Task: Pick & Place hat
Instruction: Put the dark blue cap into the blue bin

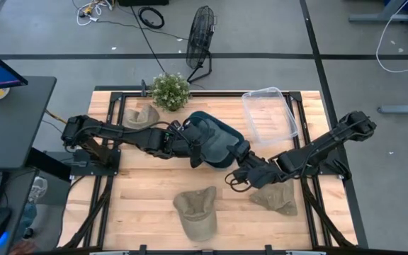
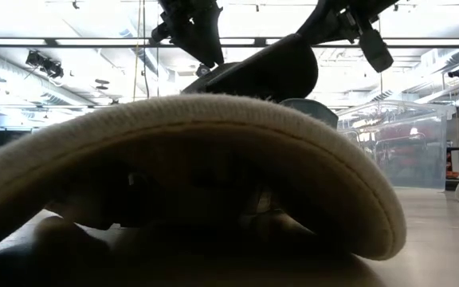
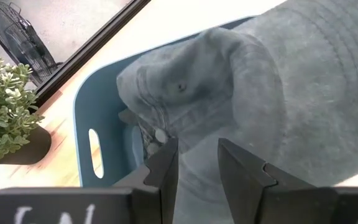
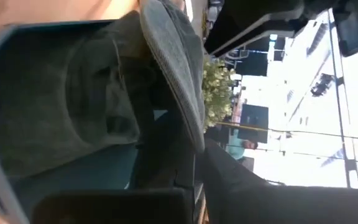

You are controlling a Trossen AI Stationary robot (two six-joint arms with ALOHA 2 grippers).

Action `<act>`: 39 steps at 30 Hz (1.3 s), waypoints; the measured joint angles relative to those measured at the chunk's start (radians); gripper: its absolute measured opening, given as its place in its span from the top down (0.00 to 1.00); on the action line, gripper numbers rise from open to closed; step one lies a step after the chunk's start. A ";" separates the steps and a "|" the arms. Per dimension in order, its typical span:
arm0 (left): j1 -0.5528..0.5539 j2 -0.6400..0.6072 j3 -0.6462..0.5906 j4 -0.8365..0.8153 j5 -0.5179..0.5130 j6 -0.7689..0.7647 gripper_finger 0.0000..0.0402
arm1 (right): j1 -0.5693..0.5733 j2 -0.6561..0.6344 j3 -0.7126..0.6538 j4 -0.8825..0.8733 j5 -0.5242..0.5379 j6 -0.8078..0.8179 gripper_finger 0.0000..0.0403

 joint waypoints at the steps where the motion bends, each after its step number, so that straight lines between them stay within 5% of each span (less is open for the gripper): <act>1: 0.000 0.000 0.000 0.000 0.000 0.000 0.71 | 0.001 0.000 0.000 0.013 -0.001 -0.002 0.98; 13: 0.011 0.000 0.000 0.029 0.000 0.000 0.71 | -0.078 0.000 0.002 -0.280 -0.117 0.350 0.97; 18: 0.037 0.000 0.000 0.046 0.000 0.001 0.71 | -0.122 0.000 0.002 -0.217 -0.126 0.260 0.97; 23: 0.069 0.000 0.000 0.047 0.000 0.001 0.71 | -0.188 0.000 0.002 -0.203 -0.340 0.297 0.95; 26: 0.082 0.000 0.000 0.047 0.000 0.001 0.71 | -0.219 0.003 0.002 -0.211 -0.410 0.391 0.91; 39: 0.100 0.146 0.001 0.145 0.065 0.156 0.72 | -0.186 -0.003 0.001 -0.278 -0.397 0.676 0.62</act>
